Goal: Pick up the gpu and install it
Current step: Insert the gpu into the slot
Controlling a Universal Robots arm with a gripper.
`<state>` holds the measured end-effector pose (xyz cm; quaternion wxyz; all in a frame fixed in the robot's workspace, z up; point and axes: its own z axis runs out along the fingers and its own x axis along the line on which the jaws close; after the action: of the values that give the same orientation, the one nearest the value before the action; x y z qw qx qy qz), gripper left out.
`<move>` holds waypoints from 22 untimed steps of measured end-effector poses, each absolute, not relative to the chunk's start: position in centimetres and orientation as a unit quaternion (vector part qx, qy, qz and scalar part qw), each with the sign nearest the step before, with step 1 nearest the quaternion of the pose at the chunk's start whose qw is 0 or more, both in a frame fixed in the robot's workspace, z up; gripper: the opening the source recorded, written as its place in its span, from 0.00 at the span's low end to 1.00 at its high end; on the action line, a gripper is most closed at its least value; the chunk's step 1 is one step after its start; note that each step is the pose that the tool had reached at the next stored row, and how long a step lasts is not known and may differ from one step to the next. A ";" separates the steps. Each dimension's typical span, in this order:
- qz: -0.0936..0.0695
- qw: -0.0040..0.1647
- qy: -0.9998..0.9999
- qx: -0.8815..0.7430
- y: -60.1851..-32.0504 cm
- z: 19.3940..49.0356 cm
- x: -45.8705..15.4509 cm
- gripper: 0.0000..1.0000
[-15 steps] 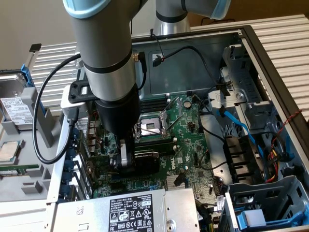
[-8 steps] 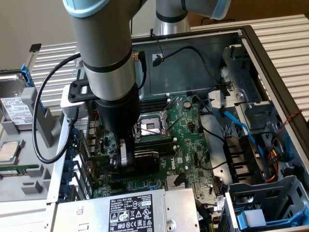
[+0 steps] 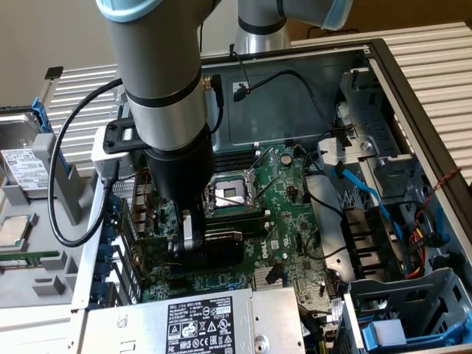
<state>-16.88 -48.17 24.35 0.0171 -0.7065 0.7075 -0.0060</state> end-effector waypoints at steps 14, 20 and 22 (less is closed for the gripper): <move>-0.006 0.017 0.707 -0.706 -48.2 27.0 -16.9 0.48; -0.006 0.017 0.707 -0.706 -48.2 27.9 -16.9 0.48; -0.006 0.017 0.707 -0.706 -48.2 28.3 -16.9 0.48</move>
<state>-16.88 -48.18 28.27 0.0171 -0.7065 0.7075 -0.0060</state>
